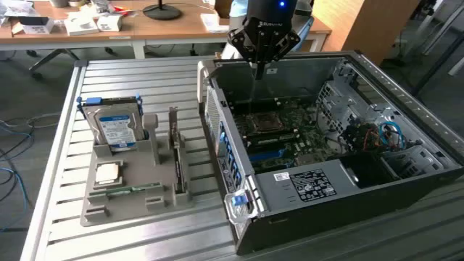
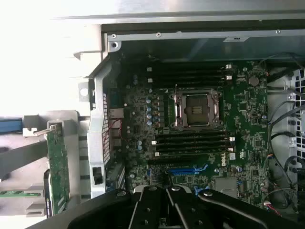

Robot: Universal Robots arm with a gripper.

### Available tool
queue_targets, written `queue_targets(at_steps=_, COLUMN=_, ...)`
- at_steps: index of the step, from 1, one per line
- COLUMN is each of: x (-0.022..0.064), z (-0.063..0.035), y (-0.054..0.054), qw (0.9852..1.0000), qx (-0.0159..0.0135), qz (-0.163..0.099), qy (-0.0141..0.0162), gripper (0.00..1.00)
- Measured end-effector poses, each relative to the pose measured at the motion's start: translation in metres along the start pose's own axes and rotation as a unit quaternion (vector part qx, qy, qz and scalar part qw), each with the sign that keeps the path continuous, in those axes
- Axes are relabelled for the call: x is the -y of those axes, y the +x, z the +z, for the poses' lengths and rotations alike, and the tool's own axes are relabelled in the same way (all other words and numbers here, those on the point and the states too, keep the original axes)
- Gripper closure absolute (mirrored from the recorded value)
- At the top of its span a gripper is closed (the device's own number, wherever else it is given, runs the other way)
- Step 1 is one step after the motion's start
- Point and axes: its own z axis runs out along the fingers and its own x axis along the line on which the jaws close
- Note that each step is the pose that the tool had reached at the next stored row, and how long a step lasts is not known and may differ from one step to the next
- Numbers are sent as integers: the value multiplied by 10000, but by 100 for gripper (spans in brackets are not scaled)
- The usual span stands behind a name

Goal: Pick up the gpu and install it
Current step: 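Reach for the gpu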

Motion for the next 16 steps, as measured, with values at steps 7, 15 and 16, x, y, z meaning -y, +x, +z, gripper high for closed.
queue_targets(at_steps=7, x=0, z=0, y=0, qw=10000, qx=0, qz=0, qy=0, gripper=89)
queue_targets(at_steps=15, x=2, z=0, y=26, qw=10000, qx=1, qz=0, qy=0, gripper=89)
queue_targets(at_steps=16, x=3, z=-1, y=45, qw=10000, qx=1, qz=0, qy=0, gripper=89)
